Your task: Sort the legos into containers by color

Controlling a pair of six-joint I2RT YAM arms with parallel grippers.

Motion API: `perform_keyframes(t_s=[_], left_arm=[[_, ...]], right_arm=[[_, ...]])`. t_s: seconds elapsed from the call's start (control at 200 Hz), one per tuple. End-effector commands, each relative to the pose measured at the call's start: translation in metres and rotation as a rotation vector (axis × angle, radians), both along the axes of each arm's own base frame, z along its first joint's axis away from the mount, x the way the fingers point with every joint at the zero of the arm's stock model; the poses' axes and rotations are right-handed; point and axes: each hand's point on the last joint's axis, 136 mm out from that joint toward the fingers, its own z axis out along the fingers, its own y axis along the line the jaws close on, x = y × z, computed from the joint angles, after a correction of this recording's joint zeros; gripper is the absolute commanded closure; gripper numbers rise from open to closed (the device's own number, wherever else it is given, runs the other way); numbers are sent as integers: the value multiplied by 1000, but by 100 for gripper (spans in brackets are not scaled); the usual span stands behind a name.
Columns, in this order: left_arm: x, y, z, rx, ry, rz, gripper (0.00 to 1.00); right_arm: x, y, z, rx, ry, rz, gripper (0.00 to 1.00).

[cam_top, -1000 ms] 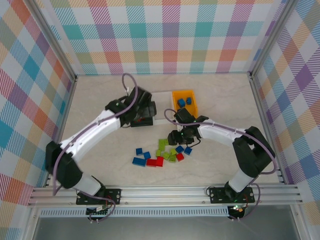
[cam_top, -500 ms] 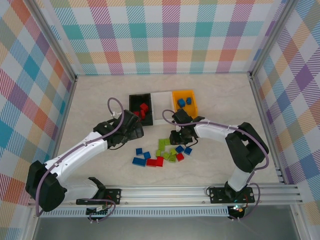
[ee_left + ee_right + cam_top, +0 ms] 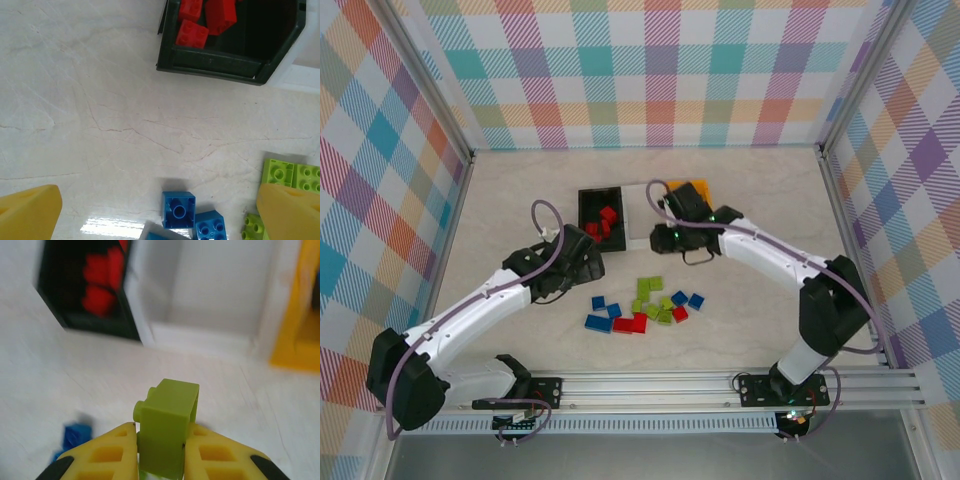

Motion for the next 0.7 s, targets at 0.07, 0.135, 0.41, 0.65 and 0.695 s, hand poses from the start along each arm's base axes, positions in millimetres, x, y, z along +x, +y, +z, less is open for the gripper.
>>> perform_keyframes(t_s=[0.07,0.135,0.41,0.65,0.695], left_arm=[[-16,8,-11,-6,57,29,0],[-20,10,-16,-3,75,33,0],[-29,10,-32,-3,117,12,0],[-28,-4,-45,-12,162,-60,5],[-27,-10,-49,-15,181,-85,7]], right_arm=[[57,17,-22,-50,-15,-74,80],[76,22,-29,-54,-15,-101,79],[115,37,-60,-85,18,-127,65],[112,37,-17,-21,-47,-119,40],[106,34,-7,1,-60,-119,39]])
